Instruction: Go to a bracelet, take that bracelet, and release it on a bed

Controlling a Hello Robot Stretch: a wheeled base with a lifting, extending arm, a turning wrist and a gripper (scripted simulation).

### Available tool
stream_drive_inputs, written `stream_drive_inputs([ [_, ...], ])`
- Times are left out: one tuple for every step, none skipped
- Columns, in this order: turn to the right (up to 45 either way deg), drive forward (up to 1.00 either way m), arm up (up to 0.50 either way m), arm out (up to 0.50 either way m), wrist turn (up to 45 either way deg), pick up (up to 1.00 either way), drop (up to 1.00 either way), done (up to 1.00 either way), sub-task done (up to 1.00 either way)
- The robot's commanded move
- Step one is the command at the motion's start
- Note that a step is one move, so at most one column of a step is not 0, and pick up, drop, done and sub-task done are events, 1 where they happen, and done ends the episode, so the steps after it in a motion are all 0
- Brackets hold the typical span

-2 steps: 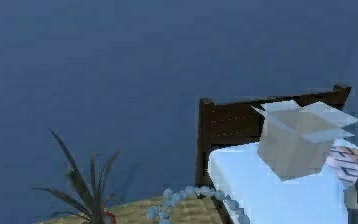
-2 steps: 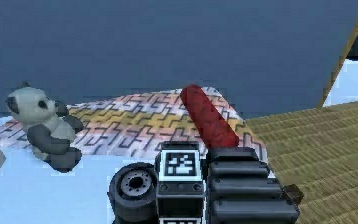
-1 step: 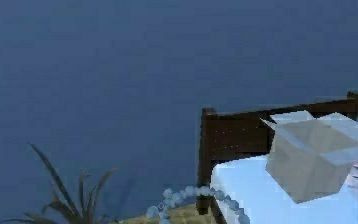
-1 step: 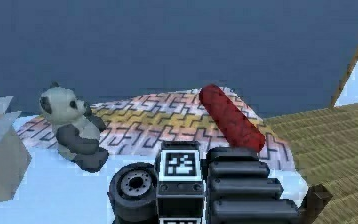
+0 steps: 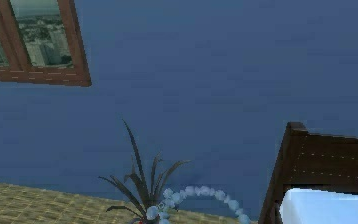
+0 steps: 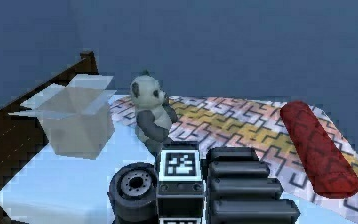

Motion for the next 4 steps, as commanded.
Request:
stream_drive_inputs([
  [0.0, 0.0, 0.0, 0.48, 0.0, 0.0, 0.0, 0.0, 0.0],
  [0.0, 0.0, 0.0, 0.0, 45.0, 0.0, 0.0, 0.0, 0.0],
  [0.0, 0.0, 0.0, 0.0, 45.0, 0.0, 0.0, 0.0, 0.0],
  [0.0, 0.0, 0.0, 0.0, 36.0, 0.0, 0.0, 0.0, 0.0],
])
